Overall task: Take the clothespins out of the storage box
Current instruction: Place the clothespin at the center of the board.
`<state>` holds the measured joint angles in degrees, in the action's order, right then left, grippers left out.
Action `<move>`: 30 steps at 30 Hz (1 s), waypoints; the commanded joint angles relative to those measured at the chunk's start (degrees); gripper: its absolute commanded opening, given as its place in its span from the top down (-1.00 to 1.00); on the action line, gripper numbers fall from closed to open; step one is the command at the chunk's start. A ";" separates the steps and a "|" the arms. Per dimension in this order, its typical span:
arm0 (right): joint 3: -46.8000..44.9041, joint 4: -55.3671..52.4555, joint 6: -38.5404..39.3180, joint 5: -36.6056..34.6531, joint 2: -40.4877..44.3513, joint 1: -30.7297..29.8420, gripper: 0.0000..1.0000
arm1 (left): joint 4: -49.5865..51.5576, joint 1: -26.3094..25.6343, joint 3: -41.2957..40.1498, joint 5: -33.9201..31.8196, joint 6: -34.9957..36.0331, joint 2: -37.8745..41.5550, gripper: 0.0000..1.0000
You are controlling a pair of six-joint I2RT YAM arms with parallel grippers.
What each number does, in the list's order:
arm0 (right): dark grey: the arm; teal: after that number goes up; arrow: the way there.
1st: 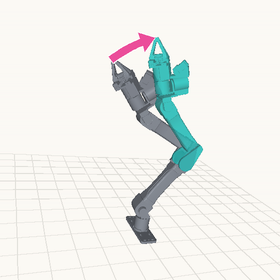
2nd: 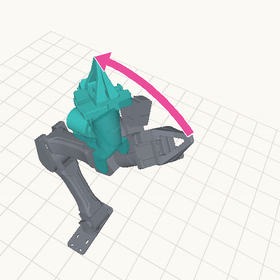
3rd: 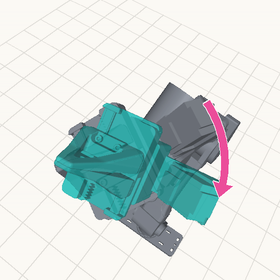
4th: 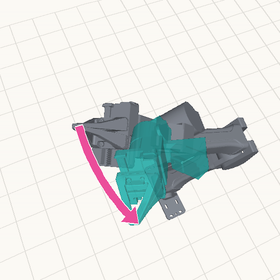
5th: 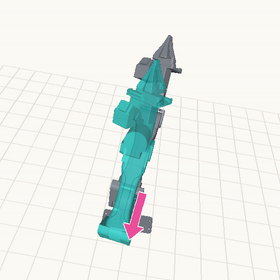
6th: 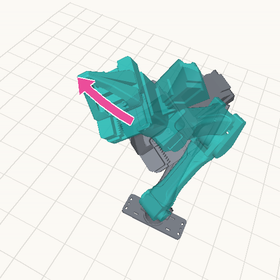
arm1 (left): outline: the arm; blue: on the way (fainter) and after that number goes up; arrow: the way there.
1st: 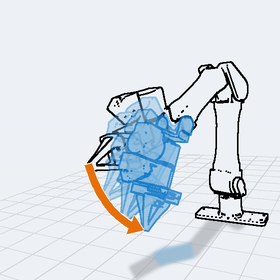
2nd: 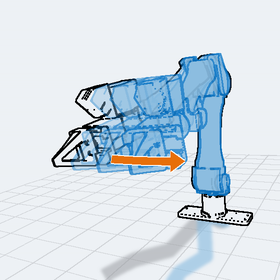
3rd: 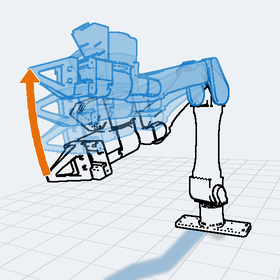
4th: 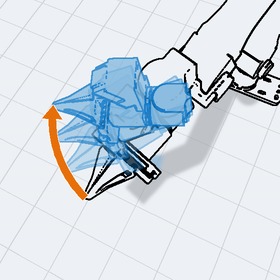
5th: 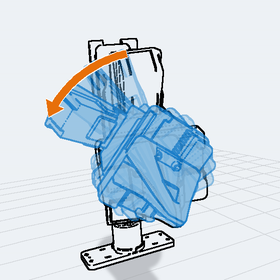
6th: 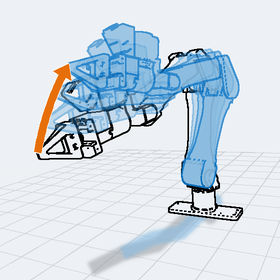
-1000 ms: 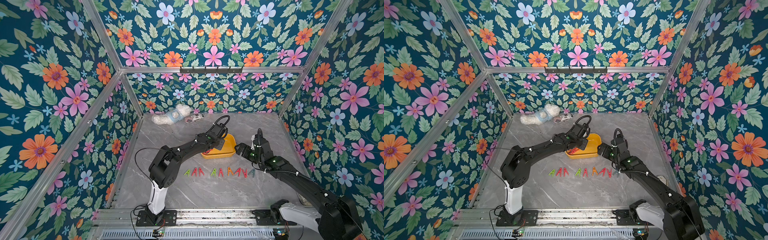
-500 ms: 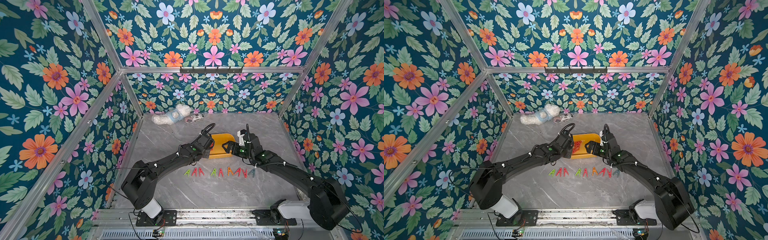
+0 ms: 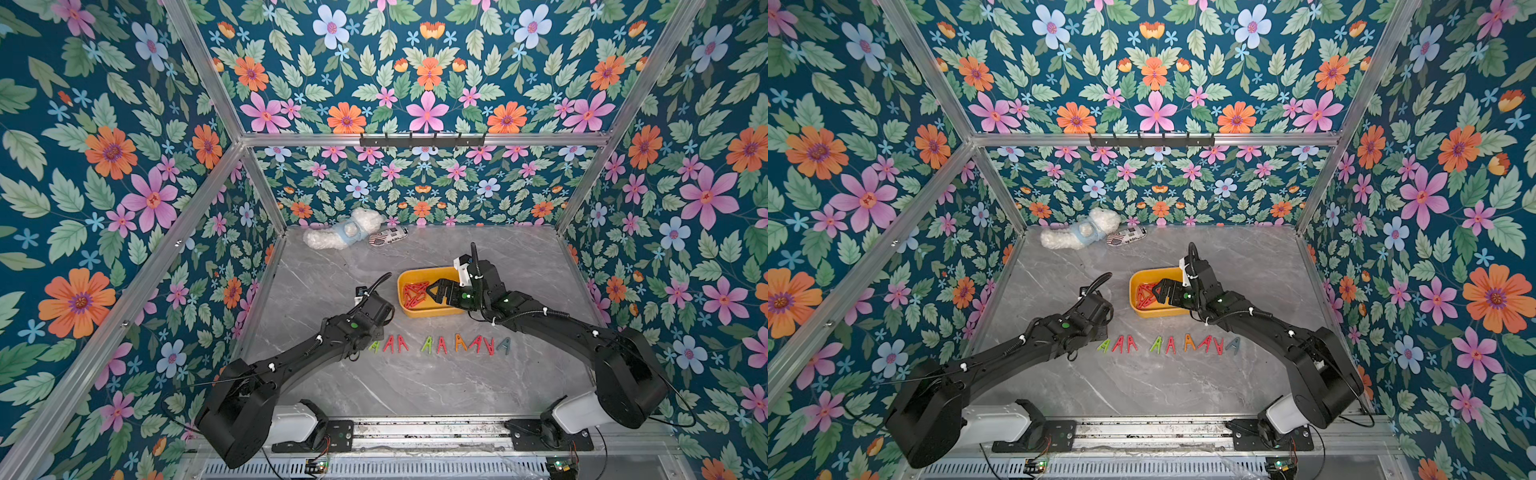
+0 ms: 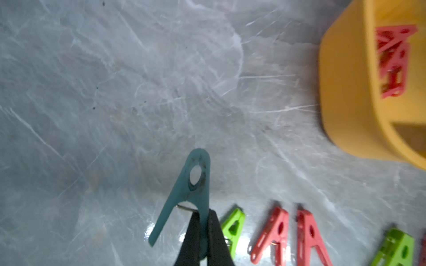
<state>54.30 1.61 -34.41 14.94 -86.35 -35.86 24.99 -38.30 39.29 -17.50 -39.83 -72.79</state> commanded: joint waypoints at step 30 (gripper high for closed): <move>4.72 -3.57 1.25 -4.55 -4.02 -0.34 -0.99 | 0.40 3.24 -1.14 7.48 -1.30 -3.20 0.48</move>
<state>57.43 -0.38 -34.37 12.64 -88.95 -36.05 22.37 -35.03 36.99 -7.92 -40.69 -76.58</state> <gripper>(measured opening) 0.993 0.244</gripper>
